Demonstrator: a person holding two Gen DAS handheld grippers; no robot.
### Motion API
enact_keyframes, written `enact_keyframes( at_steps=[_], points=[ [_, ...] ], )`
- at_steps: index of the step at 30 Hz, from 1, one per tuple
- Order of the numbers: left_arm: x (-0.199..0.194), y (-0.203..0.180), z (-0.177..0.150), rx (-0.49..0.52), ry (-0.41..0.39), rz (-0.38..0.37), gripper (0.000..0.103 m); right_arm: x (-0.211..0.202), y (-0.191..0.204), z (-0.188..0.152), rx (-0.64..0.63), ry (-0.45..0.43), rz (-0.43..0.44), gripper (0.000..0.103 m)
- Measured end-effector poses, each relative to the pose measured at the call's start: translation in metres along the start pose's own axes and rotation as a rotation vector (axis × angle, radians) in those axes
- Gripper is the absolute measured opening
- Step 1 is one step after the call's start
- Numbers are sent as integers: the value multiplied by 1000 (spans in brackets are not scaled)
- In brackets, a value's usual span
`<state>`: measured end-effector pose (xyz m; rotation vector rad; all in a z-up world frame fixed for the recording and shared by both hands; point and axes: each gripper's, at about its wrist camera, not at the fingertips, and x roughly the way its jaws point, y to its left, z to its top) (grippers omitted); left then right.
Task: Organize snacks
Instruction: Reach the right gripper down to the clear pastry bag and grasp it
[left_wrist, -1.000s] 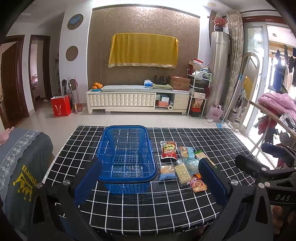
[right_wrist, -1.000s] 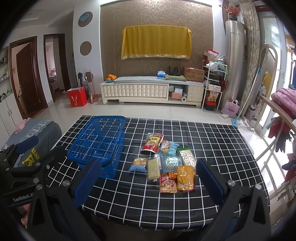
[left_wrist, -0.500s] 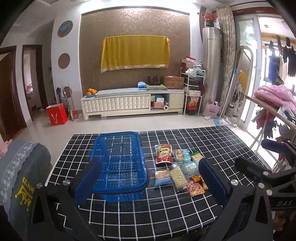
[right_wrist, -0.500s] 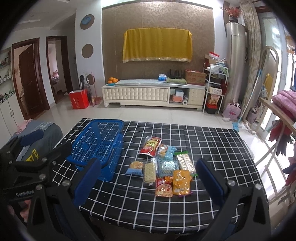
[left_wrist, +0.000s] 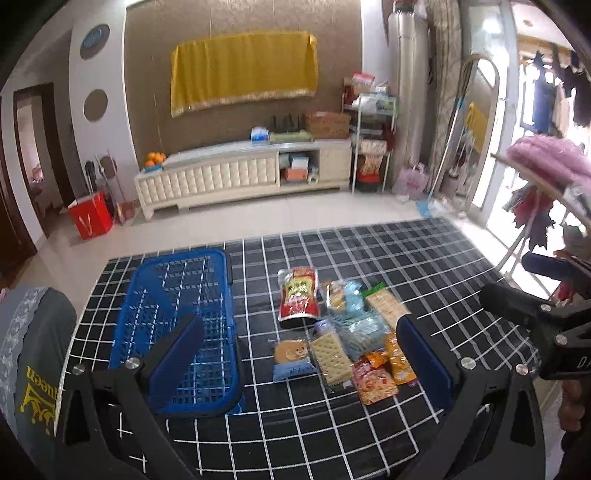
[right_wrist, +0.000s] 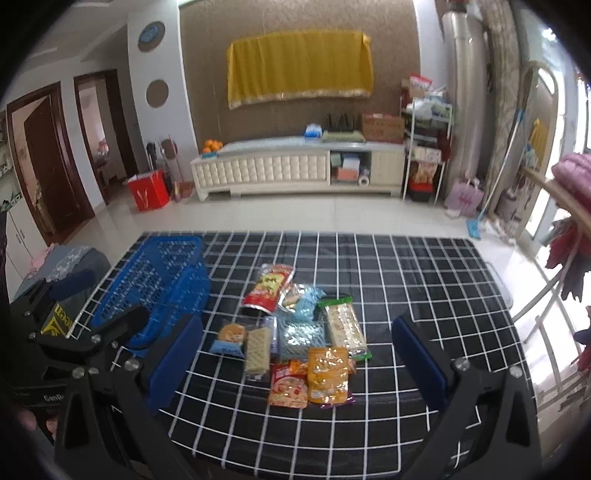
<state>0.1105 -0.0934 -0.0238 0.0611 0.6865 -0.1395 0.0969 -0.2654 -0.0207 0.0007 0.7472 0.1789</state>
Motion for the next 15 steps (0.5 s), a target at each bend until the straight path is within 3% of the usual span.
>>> enact_keyframes(
  at_steps=[4, 9, 15],
  points=[
    [42, 0, 1, 6, 64, 13, 103, 53, -20, 0, 16, 122, 6, 103],
    [80, 1, 5, -4, 120, -17, 103, 108, -39, -5, 85, 245, 87, 102],
    [114, -8, 3, 71, 198, -38, 103, 159, -38, -7, 119, 378, 143, 92]
  ],
)
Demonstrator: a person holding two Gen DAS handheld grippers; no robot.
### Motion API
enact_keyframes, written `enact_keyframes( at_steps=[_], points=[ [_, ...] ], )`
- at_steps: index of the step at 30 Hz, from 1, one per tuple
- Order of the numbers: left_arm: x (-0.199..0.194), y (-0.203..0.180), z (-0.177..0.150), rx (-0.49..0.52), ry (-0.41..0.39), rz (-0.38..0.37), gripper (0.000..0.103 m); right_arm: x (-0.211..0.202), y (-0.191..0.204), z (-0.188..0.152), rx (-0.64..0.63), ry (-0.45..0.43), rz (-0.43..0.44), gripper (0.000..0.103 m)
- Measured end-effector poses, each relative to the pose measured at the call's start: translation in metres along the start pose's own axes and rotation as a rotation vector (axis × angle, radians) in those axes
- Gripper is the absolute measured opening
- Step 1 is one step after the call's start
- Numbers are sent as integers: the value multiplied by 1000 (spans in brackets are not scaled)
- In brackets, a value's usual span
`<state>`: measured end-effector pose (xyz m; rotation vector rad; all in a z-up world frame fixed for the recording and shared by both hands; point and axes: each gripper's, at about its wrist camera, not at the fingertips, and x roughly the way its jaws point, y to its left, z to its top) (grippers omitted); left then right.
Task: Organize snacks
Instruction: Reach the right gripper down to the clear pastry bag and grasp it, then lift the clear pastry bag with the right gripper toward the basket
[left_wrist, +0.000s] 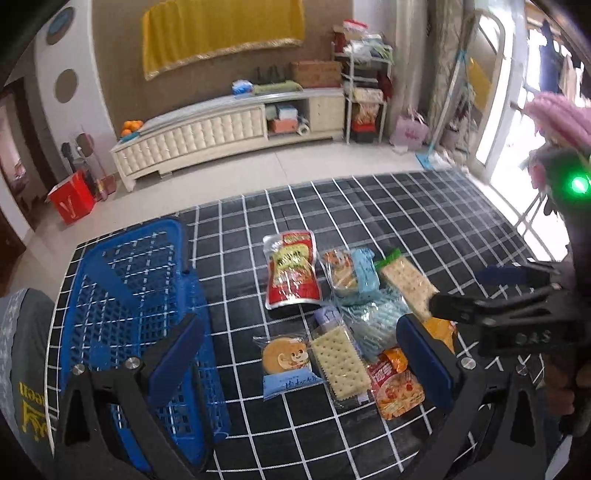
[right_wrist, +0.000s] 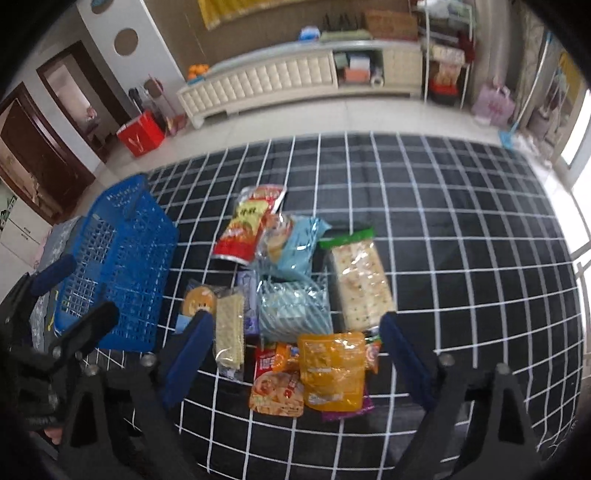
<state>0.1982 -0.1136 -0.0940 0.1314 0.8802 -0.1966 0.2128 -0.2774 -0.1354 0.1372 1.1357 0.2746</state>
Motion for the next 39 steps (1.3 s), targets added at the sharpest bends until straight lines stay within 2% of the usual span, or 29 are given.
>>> enact_keyframes(
  at_steps=[3, 8, 11, 15, 16, 18, 22, 24, 29, 34, 39],
  points=[
    [7, 0, -2, 18, 18, 9, 103, 26, 1, 7, -2, 75, 20, 92],
    [24, 3, -4, 24, 51, 11, 103, 72, 4, 11, -36, 177, -9, 92],
    [29, 3, -4, 15, 65, 12, 103, 95, -1, 10, -38, 218, -53, 92],
    [34, 2, -7, 34, 71, 6, 103, 112, -2, 7, -47, 263, -51, 91],
    [35, 3, -7, 32, 74, 1, 103, 114, -1, 6, -51, 264, -44, 88],
    [36, 3, -8, 24, 79, -3, 103, 115, -1, 6, -46, 262, -21, 77],
    [33, 4, -9, 30, 75, -2, 103, 107, -1, 2, -51, 239, -10, 66],
    [30, 4, -7, 30, 70, 1, 103, 104, -4, -1, -43, 230, -1, 65],
    [24, 0, 1, 30, 62, -8, 103, 63, -19, -5, -9, 161, 52, 64],
    [25, -6, 22, -2, 90, -82, 103, 12, -40, -1, 13, 79, 53, 64],
    [46, -12, 45, -56, 149, -147, 103, -22, -69, 4, 69, 19, 25, 64]
  ],
)
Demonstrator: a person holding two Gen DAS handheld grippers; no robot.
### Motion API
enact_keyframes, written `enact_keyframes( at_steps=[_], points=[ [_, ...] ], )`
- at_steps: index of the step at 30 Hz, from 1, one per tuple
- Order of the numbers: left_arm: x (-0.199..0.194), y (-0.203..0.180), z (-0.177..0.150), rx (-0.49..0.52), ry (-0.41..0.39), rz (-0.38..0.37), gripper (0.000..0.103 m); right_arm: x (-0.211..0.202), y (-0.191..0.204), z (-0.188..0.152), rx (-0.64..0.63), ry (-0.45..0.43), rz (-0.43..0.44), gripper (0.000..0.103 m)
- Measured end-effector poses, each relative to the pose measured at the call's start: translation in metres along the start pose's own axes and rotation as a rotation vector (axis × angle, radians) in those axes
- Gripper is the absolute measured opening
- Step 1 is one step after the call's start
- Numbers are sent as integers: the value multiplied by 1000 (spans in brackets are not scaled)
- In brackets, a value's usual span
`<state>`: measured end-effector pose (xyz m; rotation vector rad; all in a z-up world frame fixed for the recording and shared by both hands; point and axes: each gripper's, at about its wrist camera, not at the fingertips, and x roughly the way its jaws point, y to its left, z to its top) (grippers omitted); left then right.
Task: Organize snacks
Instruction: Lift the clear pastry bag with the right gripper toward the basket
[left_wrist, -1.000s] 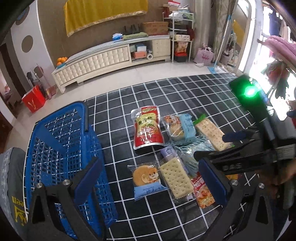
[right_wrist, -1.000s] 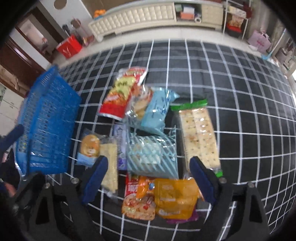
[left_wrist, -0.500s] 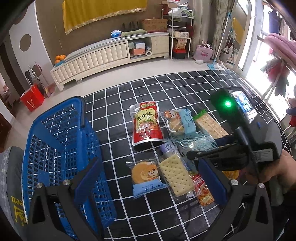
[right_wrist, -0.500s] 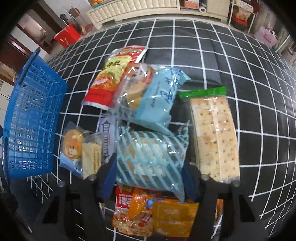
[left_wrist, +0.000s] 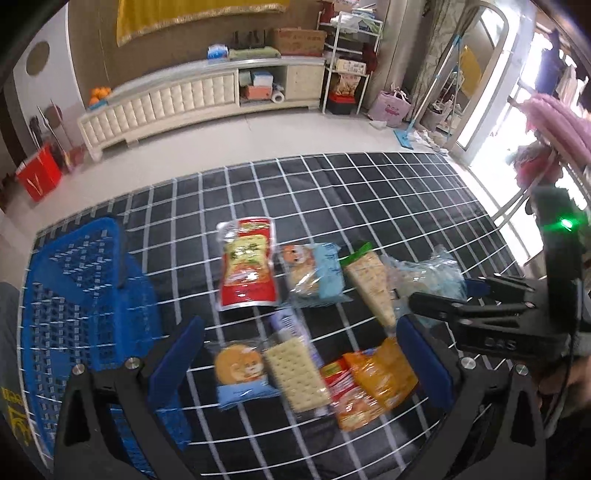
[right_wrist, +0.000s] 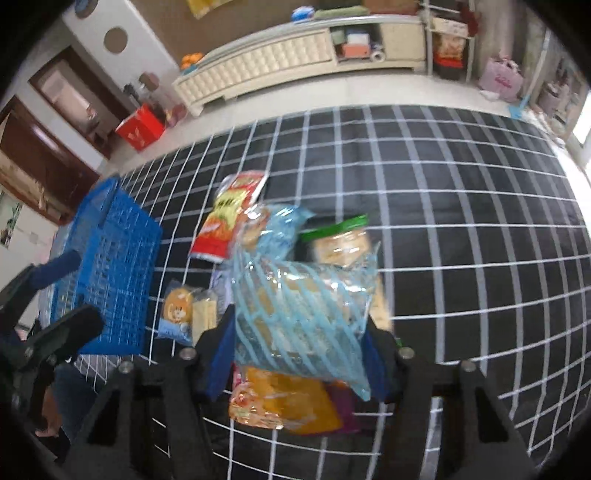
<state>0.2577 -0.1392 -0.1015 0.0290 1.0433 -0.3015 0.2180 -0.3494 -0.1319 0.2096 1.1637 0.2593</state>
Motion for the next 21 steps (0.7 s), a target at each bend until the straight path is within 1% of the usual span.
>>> enact_keyframes(
  at_steps=[3, 7, 10, 11, 12, 14, 17, 21],
  points=[
    [12, -3, 13, -3, 23, -5, 103, -2, -10, 5, 33, -13, 2, 64],
    [34, -16, 26, 44, 47, 72, 103, 1, -27, 10, 80, -11, 8, 64],
    [51, -27, 33, 81, 71, 131, 103, 13, -35, 14, 115, -5, 19, 65],
    [59, -28, 35, 88, 89, 131, 102, 15, -38, 16, 124, 1, 25, 65],
    [65, -30, 37, 92, 103, 119, 97, 16, -41, 17, 129, 5, 28, 65],
    [82, -30, 40, 83, 143, 109, 92, 18, -47, 19, 131, 5, 28, 65],
    [104, -30, 47, 59, 185, 96, 92, 20, -54, 23, 133, -2, 30, 65],
    [129, -36, 52, 78, 219, 123, 92, 24, -61, 25, 135, -4, 36, 65]
  ],
)
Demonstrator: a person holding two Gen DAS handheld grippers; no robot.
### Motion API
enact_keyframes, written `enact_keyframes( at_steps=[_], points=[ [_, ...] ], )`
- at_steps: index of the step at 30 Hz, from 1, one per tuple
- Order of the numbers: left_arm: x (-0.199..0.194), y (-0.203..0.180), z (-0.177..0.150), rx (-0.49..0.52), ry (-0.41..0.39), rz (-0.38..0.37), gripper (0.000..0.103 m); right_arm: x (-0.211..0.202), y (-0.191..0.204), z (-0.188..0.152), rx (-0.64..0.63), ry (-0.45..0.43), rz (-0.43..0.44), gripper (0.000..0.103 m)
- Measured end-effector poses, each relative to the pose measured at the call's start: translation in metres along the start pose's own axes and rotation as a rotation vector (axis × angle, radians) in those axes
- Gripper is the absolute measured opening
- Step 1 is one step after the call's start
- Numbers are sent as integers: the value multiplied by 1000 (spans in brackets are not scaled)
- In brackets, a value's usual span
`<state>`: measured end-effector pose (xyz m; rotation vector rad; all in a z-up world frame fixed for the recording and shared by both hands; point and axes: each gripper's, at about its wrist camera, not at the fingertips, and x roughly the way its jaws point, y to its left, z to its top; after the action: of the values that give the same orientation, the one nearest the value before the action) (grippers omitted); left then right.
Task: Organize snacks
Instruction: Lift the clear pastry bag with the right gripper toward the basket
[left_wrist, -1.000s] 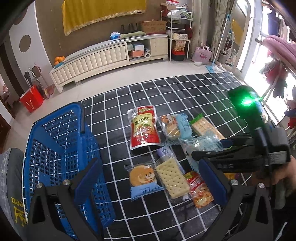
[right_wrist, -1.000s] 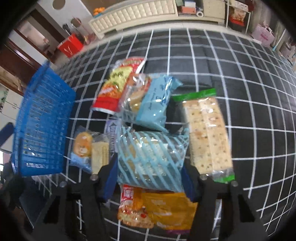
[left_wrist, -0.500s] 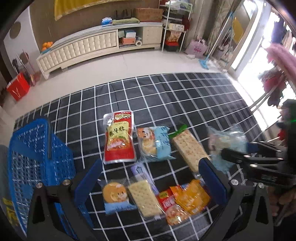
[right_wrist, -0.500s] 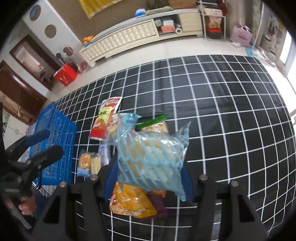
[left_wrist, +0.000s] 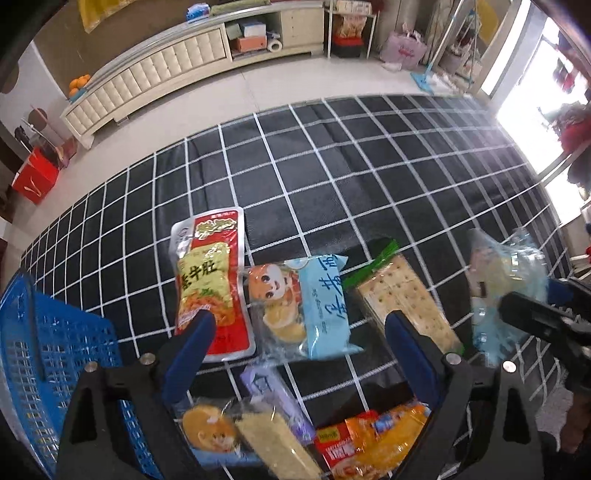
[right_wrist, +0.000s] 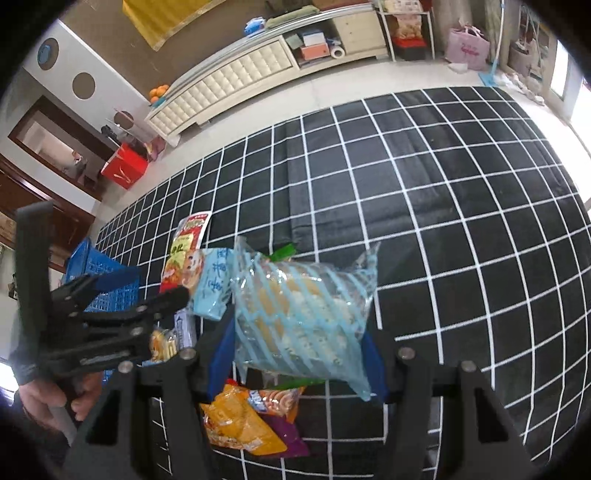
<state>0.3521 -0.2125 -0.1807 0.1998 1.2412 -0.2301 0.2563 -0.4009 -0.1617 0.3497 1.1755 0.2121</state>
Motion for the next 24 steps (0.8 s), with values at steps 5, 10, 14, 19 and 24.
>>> enact_keyframes(
  at_steps=[5, 10, 14, 19, 24],
  points=[
    [24, -3, 6, -3, 47, 18, 92, 9, -3, 0, -6, 10, 0, 65],
    [41, 0, 7, -14, 89, 7, 69, 18, -5, -2, -9, 29, 1, 65],
    [44, 3, 4, -22, 82, 10, 67, 22, -8, -4, -1, 40, 9, 65],
    [40, 8, -3, -49, 80, 13, 62, 19, -7, -7, 2, 44, 3, 65],
    [11, 8, -18, -72, 5, -50, 61, 6, 2, -12, -15, 36, -15, 65]
  ],
)
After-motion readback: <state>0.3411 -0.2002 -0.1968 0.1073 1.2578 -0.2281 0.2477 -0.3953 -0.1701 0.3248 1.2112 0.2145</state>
